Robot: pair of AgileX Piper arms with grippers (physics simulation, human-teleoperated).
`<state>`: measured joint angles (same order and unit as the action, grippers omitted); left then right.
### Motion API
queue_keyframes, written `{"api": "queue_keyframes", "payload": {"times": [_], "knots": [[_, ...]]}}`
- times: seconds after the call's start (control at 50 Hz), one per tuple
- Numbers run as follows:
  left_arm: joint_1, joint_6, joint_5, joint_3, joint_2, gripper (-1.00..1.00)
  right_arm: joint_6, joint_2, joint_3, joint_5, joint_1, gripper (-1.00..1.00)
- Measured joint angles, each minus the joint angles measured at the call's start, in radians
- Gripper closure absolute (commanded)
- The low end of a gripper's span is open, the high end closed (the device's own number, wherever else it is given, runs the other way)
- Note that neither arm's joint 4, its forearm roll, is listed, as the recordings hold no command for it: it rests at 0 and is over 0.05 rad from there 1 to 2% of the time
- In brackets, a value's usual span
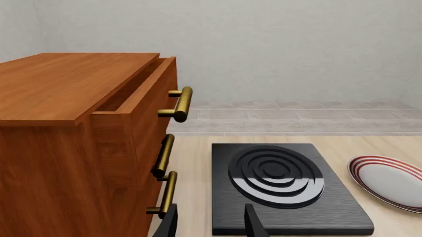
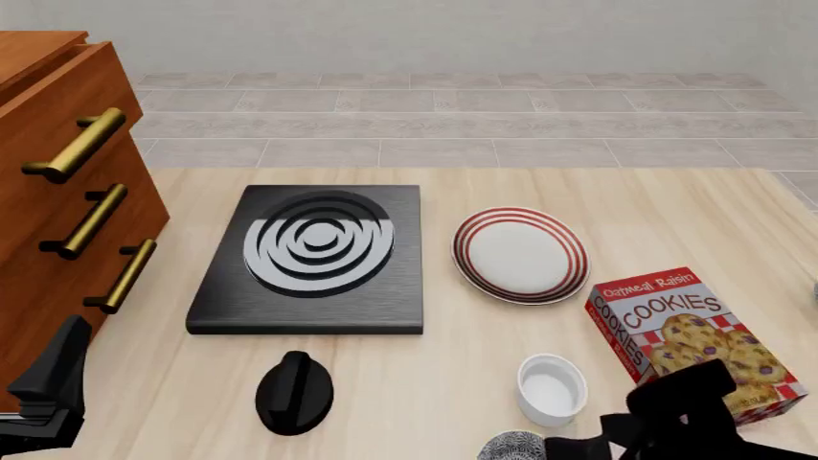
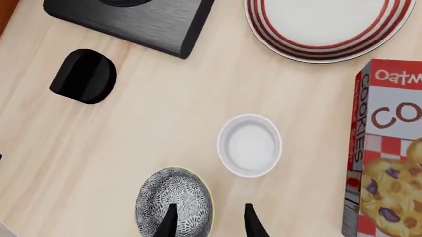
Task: Pick the akita bowl next to the ramekin and place it on the plate.
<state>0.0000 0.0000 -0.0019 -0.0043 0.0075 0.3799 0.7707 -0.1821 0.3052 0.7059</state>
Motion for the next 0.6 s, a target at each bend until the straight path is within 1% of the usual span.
{"api": "queue_keyframes", "payload": {"times": [0.16,0.6], "knots": [[0.0,0.0,0.0,0.0,0.0,-1.0,0.01,0.034,0.018,-0.043,0.011,-1.0],[0.0,0.0,0.0,0.0,0.0,-1.0,0.021,0.109,0.038,-0.116,0.032,-1.0]]}}
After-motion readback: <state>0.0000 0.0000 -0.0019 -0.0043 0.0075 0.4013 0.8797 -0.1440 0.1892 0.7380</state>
